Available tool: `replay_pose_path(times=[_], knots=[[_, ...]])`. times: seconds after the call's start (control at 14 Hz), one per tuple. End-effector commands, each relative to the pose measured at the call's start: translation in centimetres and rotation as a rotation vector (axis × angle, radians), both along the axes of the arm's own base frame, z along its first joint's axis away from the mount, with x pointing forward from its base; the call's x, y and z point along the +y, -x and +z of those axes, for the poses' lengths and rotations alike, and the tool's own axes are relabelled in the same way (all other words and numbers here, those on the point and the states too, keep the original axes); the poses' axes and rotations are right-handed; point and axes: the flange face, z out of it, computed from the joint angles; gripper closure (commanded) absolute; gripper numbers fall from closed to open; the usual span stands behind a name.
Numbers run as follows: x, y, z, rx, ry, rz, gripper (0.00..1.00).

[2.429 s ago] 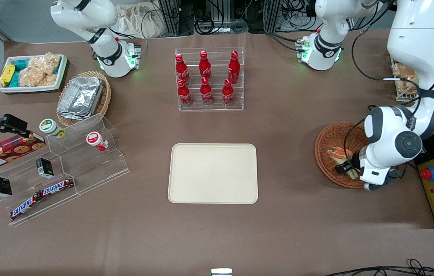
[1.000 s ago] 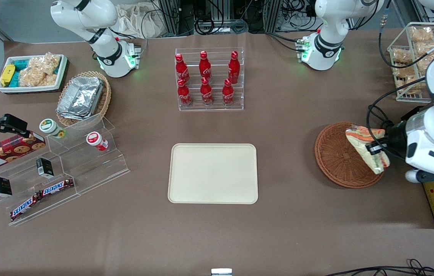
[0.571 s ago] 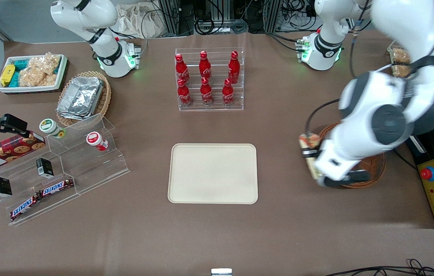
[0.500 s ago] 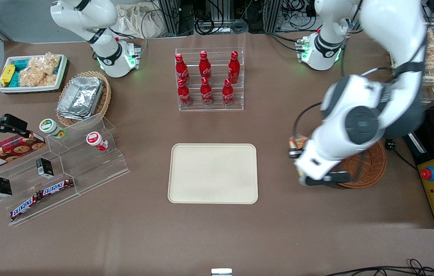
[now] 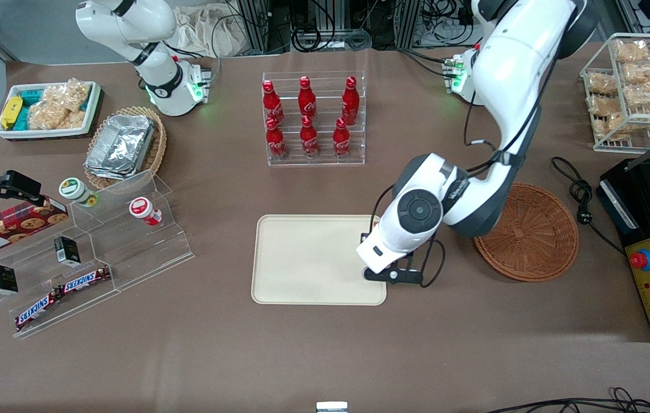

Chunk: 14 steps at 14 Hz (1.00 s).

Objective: Place sandwich from basket to tray
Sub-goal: 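Lift the sandwich and carry it with the left gripper over the cream tray, then lower the sandwich onto the tray and open the left gripper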

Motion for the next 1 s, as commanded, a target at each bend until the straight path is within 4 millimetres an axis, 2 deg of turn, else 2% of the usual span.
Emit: replay_pose_path(times=[0.0, 0.14, 0.21, 0.29, 0.43, 0.71, 0.93], knots=[[-2.3, 0.1, -3.4, -0.035, 0.030, -0.008, 0.95], [-2.7, -0.1, -5.6, -0.062, 0.058, 0.003, 0.93], [-2.8, 0.0, -6.5, -0.071, 0.067, 0.001, 0.87], [-2.9, 0.1, -6.8, -0.077, 0.070, 0.000, 0.76], [-2.7, 0.1, -7.0, -0.072, 0.069, 0.005, 0.00], [-2.1, 0.1, -5.7, -0.045, 0.040, 0.019, 0.01], [-0.7, 0.4, -0.9, 0.008, -0.018, 0.021, 0.01]])
